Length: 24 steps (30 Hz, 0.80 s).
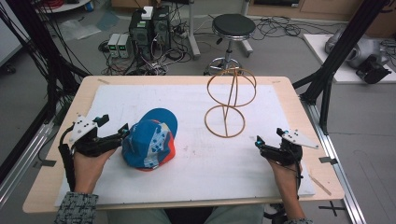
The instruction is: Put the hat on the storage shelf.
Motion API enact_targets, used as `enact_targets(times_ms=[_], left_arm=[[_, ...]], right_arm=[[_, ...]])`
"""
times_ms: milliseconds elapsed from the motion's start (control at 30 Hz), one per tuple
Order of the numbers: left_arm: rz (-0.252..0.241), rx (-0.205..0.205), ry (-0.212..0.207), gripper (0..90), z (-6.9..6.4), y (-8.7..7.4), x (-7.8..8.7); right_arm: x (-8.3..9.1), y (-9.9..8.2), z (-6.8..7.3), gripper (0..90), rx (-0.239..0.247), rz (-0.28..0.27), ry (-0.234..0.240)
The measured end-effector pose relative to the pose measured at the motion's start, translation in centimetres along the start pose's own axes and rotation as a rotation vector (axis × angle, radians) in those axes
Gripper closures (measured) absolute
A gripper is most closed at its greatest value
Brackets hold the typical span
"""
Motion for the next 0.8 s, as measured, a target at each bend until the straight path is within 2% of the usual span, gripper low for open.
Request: enact_targets(times_ms=[133,400,800], left_arm=[[0.004,-0.001,-0.005,19.7,-0.3,-0.2,-0.3],[0.015,-0.004,-0.043,20.9,-1.1,-0.4,-1.1],[0.053,0.010,-0.100,22.2,-2.3,-1.8,-2.9]], right_arm=[[0.0,0.1,0.2,12.4,0.001,0.001,0.002],[-0.2,0.0,0.2,12.4,0.010,0.007,0.006],[-0.3,-0.1,0.2,12.4,0.008,0.018,0.005]])
Point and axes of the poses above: each handheld gripper's, and its own axes: x roughly backward along the jaws, y roughly out of its top, z roughly to its left, the point moved 2 cm from there along -x, roughly forward along the jaws, and after that the axes turned 13 degrees about -y, right-handed, at the moved point
